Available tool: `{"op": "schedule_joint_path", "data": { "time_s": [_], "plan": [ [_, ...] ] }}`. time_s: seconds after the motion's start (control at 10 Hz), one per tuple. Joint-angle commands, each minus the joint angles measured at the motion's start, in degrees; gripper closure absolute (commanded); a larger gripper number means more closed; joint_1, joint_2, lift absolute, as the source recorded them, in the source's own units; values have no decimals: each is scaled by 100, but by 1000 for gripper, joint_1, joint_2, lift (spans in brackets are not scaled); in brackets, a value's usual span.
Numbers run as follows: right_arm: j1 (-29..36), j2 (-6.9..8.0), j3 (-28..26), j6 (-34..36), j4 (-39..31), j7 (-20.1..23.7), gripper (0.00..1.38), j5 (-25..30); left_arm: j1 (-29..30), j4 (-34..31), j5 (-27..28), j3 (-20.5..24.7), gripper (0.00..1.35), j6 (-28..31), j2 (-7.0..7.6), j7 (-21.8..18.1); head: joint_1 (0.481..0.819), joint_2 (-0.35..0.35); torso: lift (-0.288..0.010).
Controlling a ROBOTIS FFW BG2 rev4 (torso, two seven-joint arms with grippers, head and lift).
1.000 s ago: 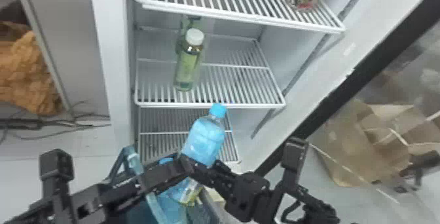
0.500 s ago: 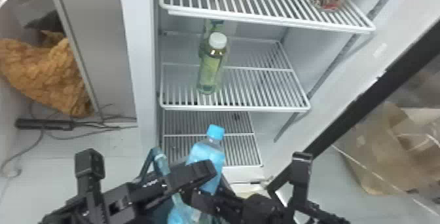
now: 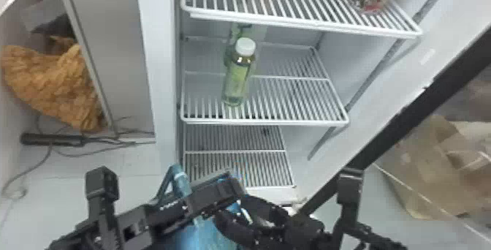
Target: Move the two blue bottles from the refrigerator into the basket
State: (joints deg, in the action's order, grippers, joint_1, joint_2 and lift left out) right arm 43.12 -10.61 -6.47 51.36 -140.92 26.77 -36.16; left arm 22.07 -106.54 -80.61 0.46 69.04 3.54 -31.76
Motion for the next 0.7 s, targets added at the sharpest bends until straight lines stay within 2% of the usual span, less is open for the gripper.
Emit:
{"op": "schedule_joint_path", "data": {
  "time_s": [0.0, 0.2, 0.3, 0.4, 0.6],
  "plan": [
    [5, 15, -38, -74, -6, 48, 219, -52, 0, 2, -17, 0, 1197, 0, -2, 3, 695, -250, -216],
    [131, 120, -244, -397, -146, 65, 228, -86, 14, 2, -17, 0, 1197, -14, -2, 3, 695, -253, -216],
    [202, 173, -415, -847, -146, 74, 228, -75, 14, 2, -17, 0, 1197, 0, -11, 3, 695, -257, -216],
    [300, 208, -610, -1382, -48, 92, 229, -64, 14, 2, -17, 0, 1197, -14, -11, 3, 695, -275, -216],
    [610, 296, -929, -2014, -48, 92, 233, 119, 14, 2, -5, 0, 1197, 0, -11, 3, 695, -350, -216]
  ]
}}
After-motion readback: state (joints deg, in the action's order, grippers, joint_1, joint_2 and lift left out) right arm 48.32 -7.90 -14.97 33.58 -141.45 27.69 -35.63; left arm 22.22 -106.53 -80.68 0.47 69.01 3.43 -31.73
